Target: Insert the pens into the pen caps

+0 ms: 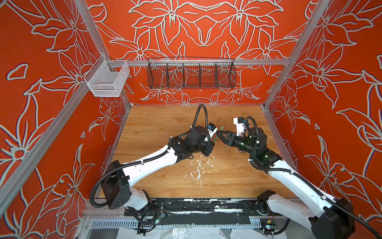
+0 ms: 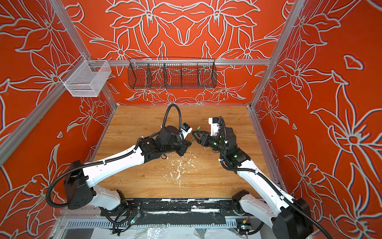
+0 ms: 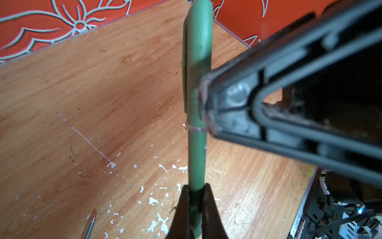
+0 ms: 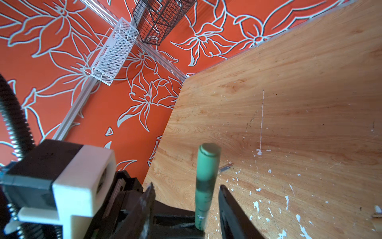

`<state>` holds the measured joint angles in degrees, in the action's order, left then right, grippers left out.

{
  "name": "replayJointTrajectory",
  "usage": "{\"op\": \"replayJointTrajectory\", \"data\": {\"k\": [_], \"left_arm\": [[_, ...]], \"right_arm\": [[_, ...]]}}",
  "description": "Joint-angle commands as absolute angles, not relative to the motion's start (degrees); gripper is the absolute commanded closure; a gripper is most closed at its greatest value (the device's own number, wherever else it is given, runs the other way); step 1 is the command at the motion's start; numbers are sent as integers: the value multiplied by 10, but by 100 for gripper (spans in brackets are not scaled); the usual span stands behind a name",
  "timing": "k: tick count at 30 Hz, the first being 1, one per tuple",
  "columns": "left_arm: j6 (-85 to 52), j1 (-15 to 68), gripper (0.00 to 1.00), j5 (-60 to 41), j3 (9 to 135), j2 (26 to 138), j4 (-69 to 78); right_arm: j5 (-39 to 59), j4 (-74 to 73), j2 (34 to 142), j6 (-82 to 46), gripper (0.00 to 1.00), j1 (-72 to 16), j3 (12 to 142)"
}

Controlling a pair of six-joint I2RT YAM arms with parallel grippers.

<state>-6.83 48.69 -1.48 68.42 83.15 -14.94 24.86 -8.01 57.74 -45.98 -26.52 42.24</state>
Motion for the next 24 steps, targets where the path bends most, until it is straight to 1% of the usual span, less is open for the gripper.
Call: {"op": "replayJointTrajectory", "data": {"k": [1,10,14,17,24], "left_arm": [[-62,483,100,-11,678,807,-134],[-62,483,100,-23,676,807,-134],[-59,483,100,-26,678,811,-138],[-59,483,100,-26,679,812,-136],[-61,483,100,-32,680,818,-139]], "right_arm": [[246,-104,582,-477,50,-270,420],[245,-134,600,-489,51,-270,411],[258,-147,619,-488,53,-270,420],[262,-151,629,-489,55,-270,422],[260,-164,634,-491,66,-270,419]]}}
